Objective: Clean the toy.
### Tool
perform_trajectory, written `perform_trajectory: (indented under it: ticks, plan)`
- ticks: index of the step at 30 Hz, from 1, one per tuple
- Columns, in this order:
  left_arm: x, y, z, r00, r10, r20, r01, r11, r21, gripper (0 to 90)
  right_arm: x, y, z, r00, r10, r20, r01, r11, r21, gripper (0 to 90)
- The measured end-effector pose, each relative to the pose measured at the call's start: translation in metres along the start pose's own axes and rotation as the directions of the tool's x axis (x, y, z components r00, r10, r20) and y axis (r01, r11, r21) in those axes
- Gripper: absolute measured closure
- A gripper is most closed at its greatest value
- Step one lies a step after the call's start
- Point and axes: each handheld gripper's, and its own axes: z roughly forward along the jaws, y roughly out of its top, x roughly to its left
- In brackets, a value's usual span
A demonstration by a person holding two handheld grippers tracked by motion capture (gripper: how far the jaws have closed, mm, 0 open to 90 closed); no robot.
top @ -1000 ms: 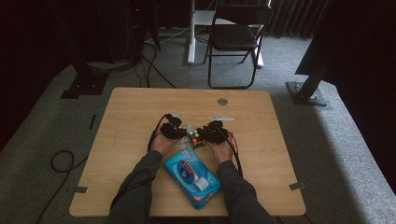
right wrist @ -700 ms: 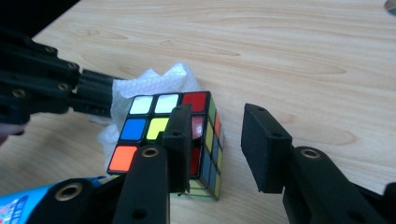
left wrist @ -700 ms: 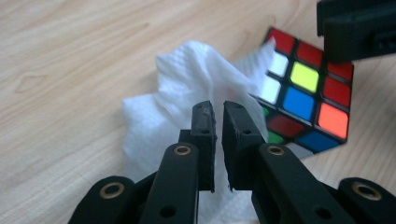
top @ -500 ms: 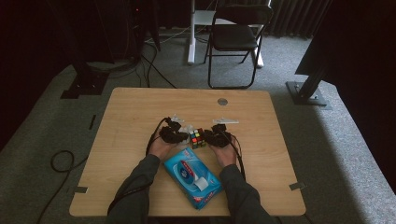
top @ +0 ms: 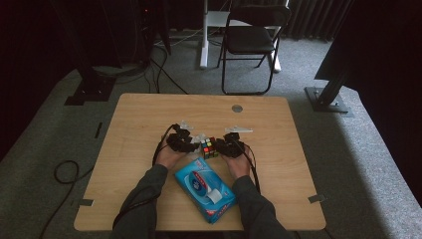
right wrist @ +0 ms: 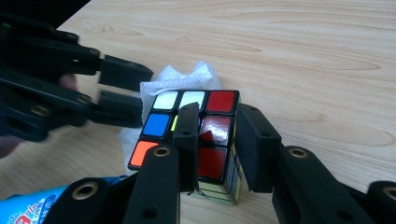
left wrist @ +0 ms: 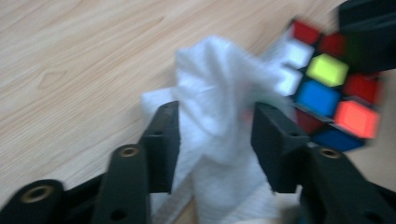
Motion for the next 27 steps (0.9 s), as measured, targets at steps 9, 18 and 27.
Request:
perform_trajectory:
  ticks: [9,18,27]
  plan:
    - [0.001,-0.005,0.018,0.9986,0.008,-0.053,-0.006,0.9989,0.046,45.5,0.002,0.001,0.001,0.9999,-0.010,0.001,0.010,1.000,0.009,69.9]
    - [0.001,-0.003,0.016,0.9999,-0.002,-0.014,0.002,0.9980,0.063,81.6,0.004,0.001,0.003,1.0000,0.002,-0.009,-0.002,1.000,0.007,70.8]
    - [0.001,-0.004,0.015,0.9999,-0.009,-0.010,0.009,0.9981,0.061,84.1,-0.011,0.001,0.002,0.9867,0.150,-0.062,-0.150,0.989,0.004,70.9]
